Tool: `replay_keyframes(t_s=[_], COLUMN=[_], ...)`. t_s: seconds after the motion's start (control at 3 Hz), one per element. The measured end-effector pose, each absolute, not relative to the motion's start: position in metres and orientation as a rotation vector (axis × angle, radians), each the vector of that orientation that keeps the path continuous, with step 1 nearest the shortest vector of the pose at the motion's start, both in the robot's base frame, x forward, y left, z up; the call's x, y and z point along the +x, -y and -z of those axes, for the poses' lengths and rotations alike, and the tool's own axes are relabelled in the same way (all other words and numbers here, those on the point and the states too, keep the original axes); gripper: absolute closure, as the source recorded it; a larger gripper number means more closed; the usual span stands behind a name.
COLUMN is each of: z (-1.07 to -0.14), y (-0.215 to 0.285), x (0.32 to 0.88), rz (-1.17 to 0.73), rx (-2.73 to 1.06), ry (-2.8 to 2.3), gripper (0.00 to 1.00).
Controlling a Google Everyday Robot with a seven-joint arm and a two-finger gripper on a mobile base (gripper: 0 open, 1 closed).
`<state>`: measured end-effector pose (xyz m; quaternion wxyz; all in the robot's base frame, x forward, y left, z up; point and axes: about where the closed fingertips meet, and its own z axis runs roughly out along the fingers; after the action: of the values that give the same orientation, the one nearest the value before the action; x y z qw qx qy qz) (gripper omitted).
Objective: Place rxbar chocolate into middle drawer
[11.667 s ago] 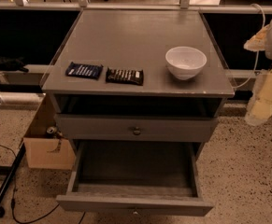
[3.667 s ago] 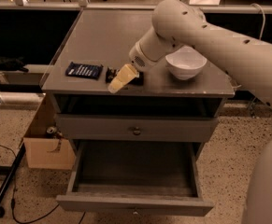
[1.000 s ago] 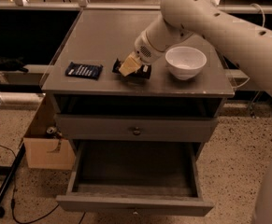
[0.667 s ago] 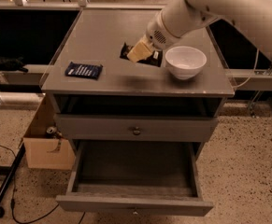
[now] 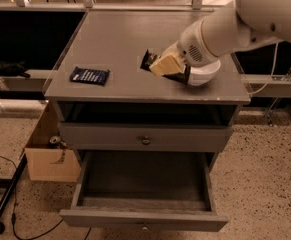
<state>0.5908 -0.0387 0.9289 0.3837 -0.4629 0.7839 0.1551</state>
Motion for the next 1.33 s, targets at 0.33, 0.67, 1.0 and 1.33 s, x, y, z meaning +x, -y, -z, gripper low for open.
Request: replay_keyframes(t_s=[0.33, 0.67, 1.0, 1.33], z=[-0.889, -0.874, -0.874, -0.863], y=[0.048, 0.053, 0.053, 0.052], x=[0.549, 0.538, 0.538, 0.530], rz=[-0.458, -0.472, -0.472, -0.492], rx=[-1.119, -1.107, -1.107, -1.101], ry=[-2.032, -2.060, -2.060, -2.062], gripper=[1.00, 1.00, 1.00, 1.00])
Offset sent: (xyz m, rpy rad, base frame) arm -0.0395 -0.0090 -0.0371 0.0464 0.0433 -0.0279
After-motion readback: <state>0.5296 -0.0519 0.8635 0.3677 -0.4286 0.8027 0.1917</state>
